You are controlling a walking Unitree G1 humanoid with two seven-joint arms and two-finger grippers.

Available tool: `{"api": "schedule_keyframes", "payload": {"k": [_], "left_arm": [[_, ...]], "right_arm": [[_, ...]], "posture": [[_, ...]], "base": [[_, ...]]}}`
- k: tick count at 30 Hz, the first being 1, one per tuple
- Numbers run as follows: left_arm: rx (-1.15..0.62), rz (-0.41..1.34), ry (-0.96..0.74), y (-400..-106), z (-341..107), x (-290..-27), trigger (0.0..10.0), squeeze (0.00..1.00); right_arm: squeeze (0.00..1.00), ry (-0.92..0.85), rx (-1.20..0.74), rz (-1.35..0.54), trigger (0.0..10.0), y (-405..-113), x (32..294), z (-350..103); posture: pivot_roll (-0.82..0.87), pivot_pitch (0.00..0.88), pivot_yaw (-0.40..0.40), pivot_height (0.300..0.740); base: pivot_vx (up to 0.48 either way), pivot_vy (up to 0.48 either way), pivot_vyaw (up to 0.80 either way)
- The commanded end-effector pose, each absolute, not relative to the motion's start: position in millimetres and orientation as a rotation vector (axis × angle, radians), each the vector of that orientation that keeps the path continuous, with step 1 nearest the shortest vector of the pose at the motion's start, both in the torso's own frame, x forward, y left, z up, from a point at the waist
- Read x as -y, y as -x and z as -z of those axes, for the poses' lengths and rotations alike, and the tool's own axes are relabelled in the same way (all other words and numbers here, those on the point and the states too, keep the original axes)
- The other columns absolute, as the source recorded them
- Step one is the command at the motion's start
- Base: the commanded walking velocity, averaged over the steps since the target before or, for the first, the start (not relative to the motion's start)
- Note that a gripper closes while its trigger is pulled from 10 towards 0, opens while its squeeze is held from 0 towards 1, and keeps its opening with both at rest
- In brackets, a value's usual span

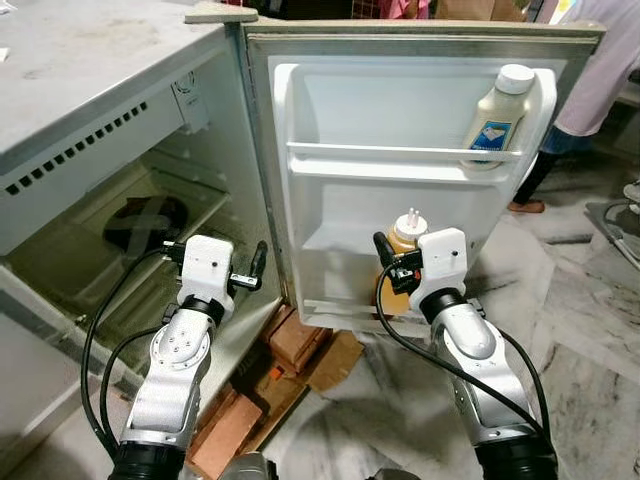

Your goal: Restocking fridge

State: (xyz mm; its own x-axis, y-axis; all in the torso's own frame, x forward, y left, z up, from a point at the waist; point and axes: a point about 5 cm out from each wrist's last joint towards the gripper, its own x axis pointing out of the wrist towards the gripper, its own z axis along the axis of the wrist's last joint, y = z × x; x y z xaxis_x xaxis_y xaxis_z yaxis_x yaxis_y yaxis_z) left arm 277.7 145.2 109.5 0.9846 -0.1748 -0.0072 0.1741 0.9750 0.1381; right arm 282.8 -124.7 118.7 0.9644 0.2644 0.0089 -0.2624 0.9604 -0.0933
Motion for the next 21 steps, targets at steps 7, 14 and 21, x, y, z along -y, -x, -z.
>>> {"api": "schedule_keyframes", "payload": {"k": [7, 14, 21], "left_arm": [[-0.019, 0.167, -0.128, -271.8, -108.9, -149.4, 10.0, 0.0], [-0.028, 0.17, -0.122, -270.6, -108.3, -150.5, 10.0, 0.0], [-0.032, 0.173, -0.12, -270.0, -108.6, -150.4, 10.0, 0.0]], "right_arm": [[0.0, 0.076, 0.035, -0.285, 10.0, -278.0, 120.8, -122.6], [0.0, 0.069, 0.038, -0.286, 10.0, -277.5, 121.3, -122.4], [0.0, 0.07, 0.036, -0.287, 10.0, -277.2, 121.4, -122.4]], "posture": [[0.04, 0.097, 0.021, 0.706], [0.04, 0.105, 0.021, 0.661], [0.04, 0.104, 0.019, 0.661]], "base": [[0.0, 0.0, 0.0], [0.0, 0.0, 0.0], [0.0, 0.0, 0.0]]}}
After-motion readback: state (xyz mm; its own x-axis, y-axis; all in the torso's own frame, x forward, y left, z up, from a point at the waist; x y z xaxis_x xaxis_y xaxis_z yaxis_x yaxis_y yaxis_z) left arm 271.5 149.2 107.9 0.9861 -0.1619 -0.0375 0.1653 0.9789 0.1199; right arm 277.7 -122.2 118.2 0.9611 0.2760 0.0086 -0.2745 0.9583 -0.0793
